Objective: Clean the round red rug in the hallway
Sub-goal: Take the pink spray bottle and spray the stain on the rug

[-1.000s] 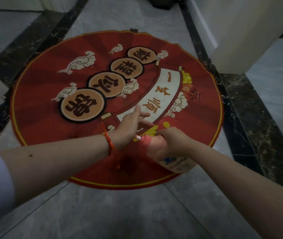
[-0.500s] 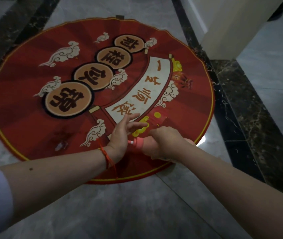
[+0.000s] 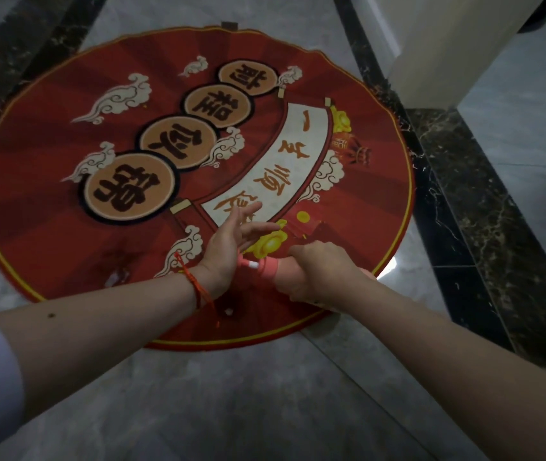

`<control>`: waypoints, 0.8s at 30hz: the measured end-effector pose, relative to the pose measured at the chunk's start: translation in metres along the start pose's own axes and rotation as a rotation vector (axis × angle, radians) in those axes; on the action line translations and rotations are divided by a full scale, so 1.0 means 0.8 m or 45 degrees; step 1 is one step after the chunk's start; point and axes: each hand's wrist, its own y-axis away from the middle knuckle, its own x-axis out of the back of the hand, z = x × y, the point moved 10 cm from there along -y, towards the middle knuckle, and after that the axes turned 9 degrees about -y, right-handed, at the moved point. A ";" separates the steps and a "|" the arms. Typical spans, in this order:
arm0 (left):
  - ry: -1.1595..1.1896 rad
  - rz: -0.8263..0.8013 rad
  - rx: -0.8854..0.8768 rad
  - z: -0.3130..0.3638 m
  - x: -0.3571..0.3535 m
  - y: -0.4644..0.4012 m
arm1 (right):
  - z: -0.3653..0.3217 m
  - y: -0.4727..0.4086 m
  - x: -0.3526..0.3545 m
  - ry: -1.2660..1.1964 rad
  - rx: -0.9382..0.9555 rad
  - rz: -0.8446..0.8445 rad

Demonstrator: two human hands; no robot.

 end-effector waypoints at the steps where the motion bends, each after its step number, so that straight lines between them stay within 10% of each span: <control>1: 0.016 0.011 0.002 0.000 0.001 -0.003 | 0.000 0.000 0.001 0.005 -0.005 0.010; 24: -0.023 -0.098 0.014 0.000 0.011 -0.036 | 0.006 -0.014 0.016 -0.007 -0.079 0.080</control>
